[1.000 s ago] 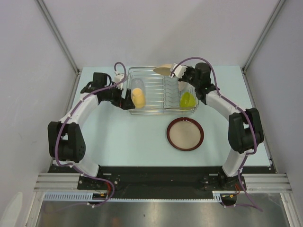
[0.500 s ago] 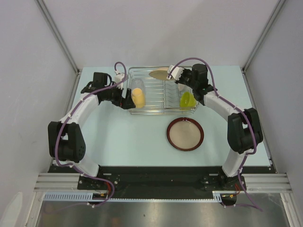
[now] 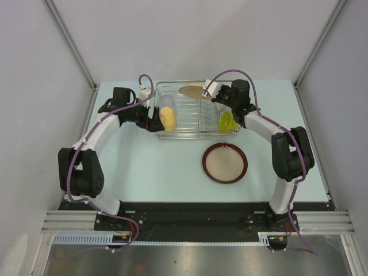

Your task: Load the mixed dishes into the dish rack

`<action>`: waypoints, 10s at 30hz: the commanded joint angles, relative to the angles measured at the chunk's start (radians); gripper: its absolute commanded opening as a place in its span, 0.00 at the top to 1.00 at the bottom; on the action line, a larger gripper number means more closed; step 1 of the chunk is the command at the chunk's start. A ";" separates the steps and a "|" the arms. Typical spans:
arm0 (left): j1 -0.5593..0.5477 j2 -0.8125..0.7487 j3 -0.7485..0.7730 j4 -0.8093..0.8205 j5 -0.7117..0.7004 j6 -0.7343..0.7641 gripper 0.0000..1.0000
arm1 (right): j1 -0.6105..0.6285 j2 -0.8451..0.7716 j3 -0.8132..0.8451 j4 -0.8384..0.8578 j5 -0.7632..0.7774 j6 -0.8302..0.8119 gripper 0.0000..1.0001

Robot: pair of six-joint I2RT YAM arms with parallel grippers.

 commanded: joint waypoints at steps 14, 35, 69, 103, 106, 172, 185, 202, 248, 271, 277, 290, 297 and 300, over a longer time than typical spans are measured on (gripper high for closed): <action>-0.004 0.009 0.017 0.034 0.030 0.002 0.00 | -0.041 -0.070 0.080 0.167 -0.035 -0.067 1.00; -0.004 0.012 -0.015 0.052 0.044 -0.005 0.00 | -0.070 -0.087 0.108 0.226 -0.072 -0.057 1.00; -0.002 0.007 0.017 0.025 0.033 0.010 0.00 | -0.046 0.104 0.069 0.229 -0.010 0.039 1.00; -0.002 -0.057 -0.015 0.026 0.044 0.006 0.00 | 0.016 -0.087 0.053 0.199 0.267 0.275 0.00; -0.002 -0.057 -0.017 0.026 0.044 0.007 0.00 | 0.037 -0.081 0.053 0.221 0.257 0.284 0.00; 0.021 -0.045 -0.044 0.034 0.060 0.019 0.00 | 0.200 0.176 0.302 -0.025 0.468 -0.012 0.00; 0.023 -0.042 -0.052 0.036 0.062 0.022 0.00 | 0.108 0.245 0.415 -0.037 0.533 0.094 0.00; 0.023 -0.045 -0.047 0.032 0.068 0.019 0.00 | 0.102 0.177 0.392 -0.086 0.530 0.279 0.00; -0.346 0.026 0.098 -0.121 -0.202 0.340 0.00 | -0.167 -0.753 -0.620 -0.976 0.065 1.632 0.05; -0.603 0.246 0.041 0.106 -0.409 0.478 0.00 | -0.245 -0.830 -1.104 -0.367 0.005 2.008 0.14; -0.637 0.295 0.055 0.132 -0.412 0.503 0.00 | -0.254 -0.851 -1.136 -0.339 0.019 2.028 0.14; -0.708 0.441 0.235 0.079 -0.374 0.572 0.00 | -0.253 -0.838 -1.138 -0.337 0.039 2.030 0.14; -0.738 0.477 0.259 0.068 -0.349 0.593 0.00 | -0.253 -0.812 -1.126 -0.288 0.042 2.016 0.15; -0.755 0.477 0.262 0.065 -0.337 0.595 0.00 | -0.239 -0.784 -1.119 -0.258 0.034 1.999 0.18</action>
